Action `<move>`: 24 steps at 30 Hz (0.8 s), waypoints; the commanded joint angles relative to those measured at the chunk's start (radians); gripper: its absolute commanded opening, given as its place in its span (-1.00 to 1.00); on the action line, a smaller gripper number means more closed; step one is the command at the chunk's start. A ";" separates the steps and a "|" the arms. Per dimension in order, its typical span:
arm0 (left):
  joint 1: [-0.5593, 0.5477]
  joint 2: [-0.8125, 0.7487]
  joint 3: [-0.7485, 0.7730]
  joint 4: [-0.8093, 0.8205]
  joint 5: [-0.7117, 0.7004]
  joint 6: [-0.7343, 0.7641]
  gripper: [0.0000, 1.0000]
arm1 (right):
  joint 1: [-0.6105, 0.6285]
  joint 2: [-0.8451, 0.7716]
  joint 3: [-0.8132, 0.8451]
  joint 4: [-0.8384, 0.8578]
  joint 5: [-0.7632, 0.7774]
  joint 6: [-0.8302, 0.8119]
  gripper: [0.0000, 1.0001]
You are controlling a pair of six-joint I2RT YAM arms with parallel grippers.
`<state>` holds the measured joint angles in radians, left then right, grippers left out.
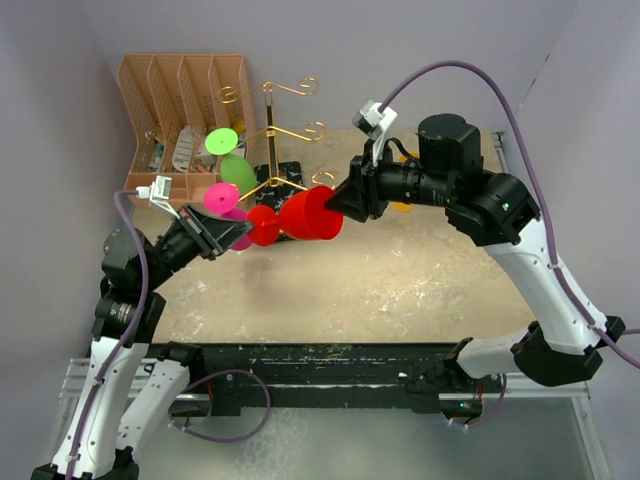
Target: Take the wine glass off the wine glass rack
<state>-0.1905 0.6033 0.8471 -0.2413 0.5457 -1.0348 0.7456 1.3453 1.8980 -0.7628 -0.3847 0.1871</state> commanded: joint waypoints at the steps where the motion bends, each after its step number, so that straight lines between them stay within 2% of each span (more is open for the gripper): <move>1: 0.002 0.006 0.045 0.072 0.012 0.014 -1.00 | -0.001 0.032 0.003 0.051 -0.017 0.011 -0.42; 4: 0.002 0.012 0.047 0.073 0.013 0.016 -1.00 | 0.000 0.054 0.011 0.072 -0.027 0.020 -0.93; 5: 0.002 0.013 0.048 0.073 0.012 0.017 -1.00 | 0.000 0.057 0.018 0.075 -0.003 0.026 -1.00; 7: 0.002 0.012 0.052 0.065 0.008 0.025 -0.85 | 0.000 0.056 0.031 0.091 0.055 0.040 -1.00; 12: 0.002 0.003 0.103 -0.020 -0.053 0.095 0.03 | -0.010 0.053 0.110 0.127 0.275 0.068 -1.00; 14: 0.002 0.000 0.132 -0.066 -0.085 0.133 0.25 | -0.032 0.055 0.151 0.145 0.362 0.080 -1.00; 19: 0.002 -0.023 0.175 -0.158 -0.159 0.211 0.32 | -0.151 0.097 0.306 0.175 0.493 0.106 -1.00; 24: 0.002 -0.054 0.190 -0.226 -0.222 0.263 0.32 | -0.379 0.235 0.469 0.141 0.515 0.149 -1.00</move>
<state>-0.1886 0.5697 0.9970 -0.4038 0.4026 -0.8528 0.5068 1.4815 2.2658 -0.6518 0.0566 0.2802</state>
